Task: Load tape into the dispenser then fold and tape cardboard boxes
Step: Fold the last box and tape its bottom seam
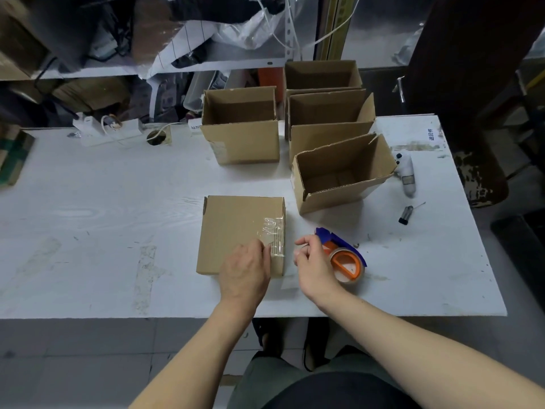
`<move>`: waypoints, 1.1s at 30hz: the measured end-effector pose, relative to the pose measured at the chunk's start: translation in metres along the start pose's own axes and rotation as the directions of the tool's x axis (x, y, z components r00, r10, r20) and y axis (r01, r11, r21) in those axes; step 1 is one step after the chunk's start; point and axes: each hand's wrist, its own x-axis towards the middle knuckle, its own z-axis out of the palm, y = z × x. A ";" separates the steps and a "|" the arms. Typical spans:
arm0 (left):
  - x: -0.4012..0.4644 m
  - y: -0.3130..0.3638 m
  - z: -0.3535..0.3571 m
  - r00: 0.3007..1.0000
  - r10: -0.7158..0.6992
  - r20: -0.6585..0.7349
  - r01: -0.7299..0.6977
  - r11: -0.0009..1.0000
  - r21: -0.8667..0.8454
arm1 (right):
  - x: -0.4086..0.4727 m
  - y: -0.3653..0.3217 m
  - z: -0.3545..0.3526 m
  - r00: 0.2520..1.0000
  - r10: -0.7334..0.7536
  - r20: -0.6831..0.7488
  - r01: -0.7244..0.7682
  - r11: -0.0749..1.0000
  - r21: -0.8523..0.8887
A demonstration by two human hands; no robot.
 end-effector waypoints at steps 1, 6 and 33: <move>0.000 -0.002 0.002 1.000 0.022 -0.013 -0.022 1.000 0.016 | -0.002 -0.001 0.003 1.000 -0.018 -0.017 0.017 0.999 -0.028; 0.002 -0.010 0.010 0.995 0.079 -0.063 -0.078 0.997 0.016 | -0.006 0.006 0.014 0.990 -0.138 -0.033 0.132 0.981 -0.142; 0.013 -0.009 0.014 0.972 -0.197 0.129 0.211 0.971 -0.108 | -0.011 0.004 0.019 0.993 -0.015 0.117 0.067 0.890 -0.451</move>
